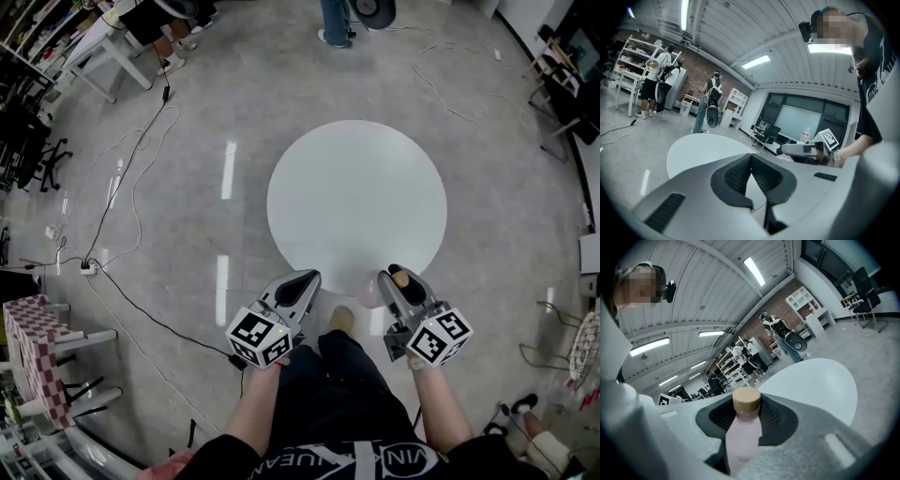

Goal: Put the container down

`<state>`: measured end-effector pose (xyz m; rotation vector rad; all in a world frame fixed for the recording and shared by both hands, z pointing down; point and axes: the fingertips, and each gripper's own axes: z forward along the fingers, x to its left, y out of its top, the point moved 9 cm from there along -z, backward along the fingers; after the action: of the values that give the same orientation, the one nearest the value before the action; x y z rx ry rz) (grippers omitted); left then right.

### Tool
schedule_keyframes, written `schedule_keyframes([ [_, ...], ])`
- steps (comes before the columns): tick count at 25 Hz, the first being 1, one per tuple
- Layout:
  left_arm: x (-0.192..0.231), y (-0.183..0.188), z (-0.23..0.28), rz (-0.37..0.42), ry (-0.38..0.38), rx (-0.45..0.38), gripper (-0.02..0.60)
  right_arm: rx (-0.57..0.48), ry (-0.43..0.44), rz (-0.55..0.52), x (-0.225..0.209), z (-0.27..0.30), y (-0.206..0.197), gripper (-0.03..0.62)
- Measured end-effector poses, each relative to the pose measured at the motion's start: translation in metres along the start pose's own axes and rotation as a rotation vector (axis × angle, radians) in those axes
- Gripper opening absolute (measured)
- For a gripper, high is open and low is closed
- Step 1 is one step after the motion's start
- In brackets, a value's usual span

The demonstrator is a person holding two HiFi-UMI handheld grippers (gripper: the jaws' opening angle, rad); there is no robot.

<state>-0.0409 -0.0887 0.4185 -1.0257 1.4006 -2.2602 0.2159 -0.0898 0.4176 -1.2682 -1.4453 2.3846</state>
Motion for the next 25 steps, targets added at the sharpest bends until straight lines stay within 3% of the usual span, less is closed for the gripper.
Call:
schedule_keyframes([
  [25, 0.042, 0.014, 0.071, 0.04, -0.07, 0.041, 0.014, 0.028, -0.051, -0.014, -0.037, 0.046, 0.008, 0.127],
])
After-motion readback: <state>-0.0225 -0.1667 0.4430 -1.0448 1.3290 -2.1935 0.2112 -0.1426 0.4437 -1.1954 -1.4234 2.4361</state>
